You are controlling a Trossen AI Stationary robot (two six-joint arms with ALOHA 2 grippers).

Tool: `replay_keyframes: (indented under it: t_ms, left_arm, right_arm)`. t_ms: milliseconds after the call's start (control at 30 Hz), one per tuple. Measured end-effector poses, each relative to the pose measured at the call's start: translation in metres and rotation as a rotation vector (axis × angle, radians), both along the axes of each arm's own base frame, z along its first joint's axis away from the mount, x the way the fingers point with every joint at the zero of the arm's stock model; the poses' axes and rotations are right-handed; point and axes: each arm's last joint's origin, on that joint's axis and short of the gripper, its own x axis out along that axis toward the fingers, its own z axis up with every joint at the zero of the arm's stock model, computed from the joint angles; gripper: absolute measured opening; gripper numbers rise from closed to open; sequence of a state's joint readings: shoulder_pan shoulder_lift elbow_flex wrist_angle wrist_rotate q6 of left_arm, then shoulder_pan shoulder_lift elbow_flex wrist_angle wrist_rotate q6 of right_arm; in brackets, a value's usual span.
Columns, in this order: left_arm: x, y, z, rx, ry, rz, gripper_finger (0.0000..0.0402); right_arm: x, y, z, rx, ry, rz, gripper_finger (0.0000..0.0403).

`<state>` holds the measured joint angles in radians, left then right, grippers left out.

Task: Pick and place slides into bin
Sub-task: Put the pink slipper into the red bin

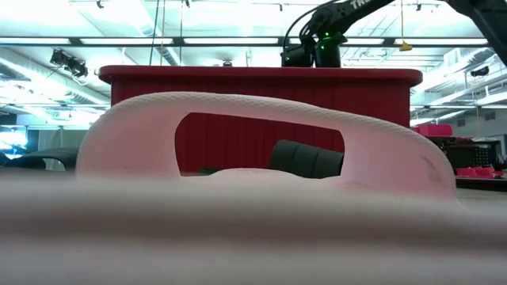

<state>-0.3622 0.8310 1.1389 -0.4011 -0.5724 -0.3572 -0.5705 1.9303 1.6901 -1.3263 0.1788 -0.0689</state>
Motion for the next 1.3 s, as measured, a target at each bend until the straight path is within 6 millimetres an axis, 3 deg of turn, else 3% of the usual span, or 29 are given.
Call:
replay_keyframes:
  t_ms: [167,367,533,733,967,1067,1300]
  left_arm:
    - [0.000,0.000,0.000,-0.025,-0.005,0.002,0.0172]
    - [0.000,0.000,0.000,-0.025,-0.007,0.002,0.0172]
    - [0.002,-0.001,0.001,-0.109,-0.037,0.002,0.0172]
    - [0.028,-0.017,-0.012,-0.214,0.050,-0.176,0.0172]
    - [0.086,-0.056,-0.057,-0.302,0.299,-0.339,0.0172]
    - [0.112,-0.070,-0.086,-0.376,0.431,-0.352,0.0172]
    - [0.161,-0.091,-0.161,-0.558,0.663,-0.203,0.0172]
  right_arm:
    - [-0.005,0.014,0.021,0.033,-0.079,0.028,0.0139]
    - [-0.029,0.049,0.090,-0.069,-0.290,0.018,0.0126]
    - [-0.073,0.101,0.157,-0.027,-0.635,-0.036,0.0121]
    - [-0.117,0.169,0.203,0.059,-0.998,-0.028,0.0121]
    - [-0.140,0.221,0.216,0.112,-1.081,0.114,0.0121]
    - [-0.139,0.230,0.215,0.073,-1.084,0.102,0.0121]
    - [-0.120,0.240,0.206,0.031,-1.032,0.117,0.0121]
